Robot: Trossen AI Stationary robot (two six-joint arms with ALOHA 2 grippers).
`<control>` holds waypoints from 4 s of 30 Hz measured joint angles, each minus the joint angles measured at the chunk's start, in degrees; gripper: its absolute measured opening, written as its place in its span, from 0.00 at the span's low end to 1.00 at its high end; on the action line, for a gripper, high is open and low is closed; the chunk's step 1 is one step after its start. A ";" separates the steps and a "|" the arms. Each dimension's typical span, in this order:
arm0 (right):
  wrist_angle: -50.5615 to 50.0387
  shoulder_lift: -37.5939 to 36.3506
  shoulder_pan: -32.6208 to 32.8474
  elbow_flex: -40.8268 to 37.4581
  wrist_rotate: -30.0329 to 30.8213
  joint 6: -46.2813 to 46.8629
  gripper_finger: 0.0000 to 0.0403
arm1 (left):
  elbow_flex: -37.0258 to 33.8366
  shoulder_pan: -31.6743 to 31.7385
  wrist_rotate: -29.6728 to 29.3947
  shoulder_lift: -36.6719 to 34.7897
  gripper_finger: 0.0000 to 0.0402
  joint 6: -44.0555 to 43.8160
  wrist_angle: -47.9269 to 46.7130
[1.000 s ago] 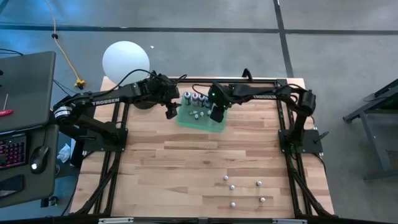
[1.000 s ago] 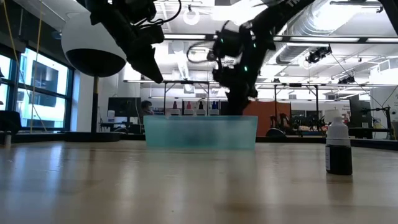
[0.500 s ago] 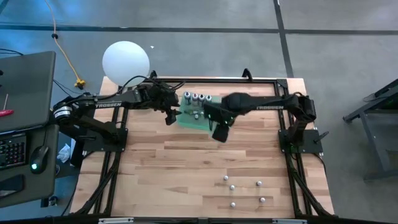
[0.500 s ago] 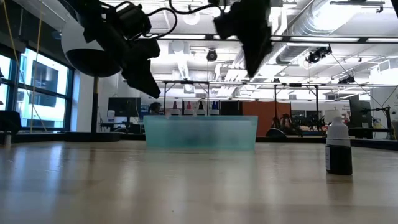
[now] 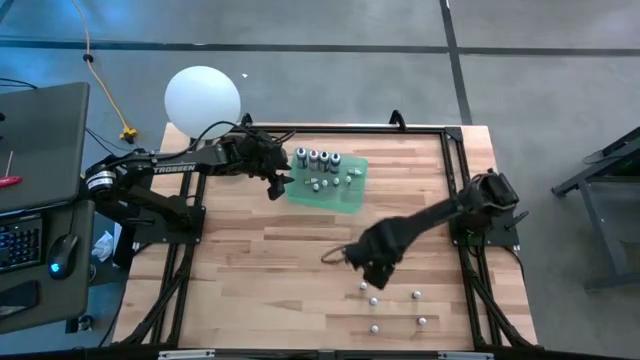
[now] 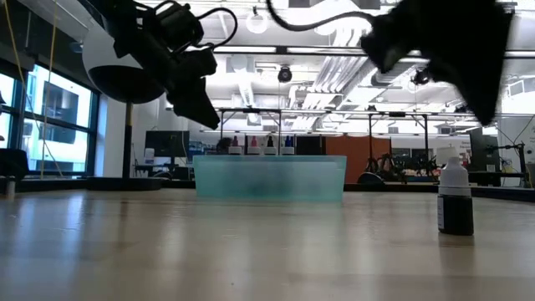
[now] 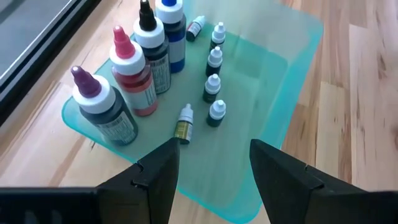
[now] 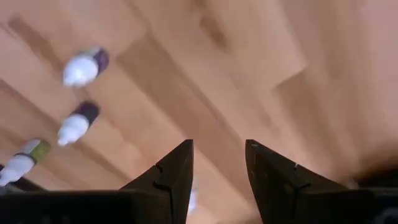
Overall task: Pick & Place food coloring
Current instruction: Put the blue food coloring bottle into the bin
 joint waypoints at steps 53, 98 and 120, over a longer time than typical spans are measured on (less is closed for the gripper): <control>9.80 -0.04 18.21 -11.59 -4.07 36.02 0.34 | 0.59 -0.01 1.55 -0.01 0.48 -1.55 0.87; 26.53 -0.29 16.93 -21.70 -7.42 41.62 0.17 | 0.67 0.00 1.42 0.00 0.48 -1.52 0.91; 41.70 -17.19 -26.91 -21.80 7.41 -18.09 0.15 | 0.66 0.00 1.29 0.00 0.48 2.25 7.08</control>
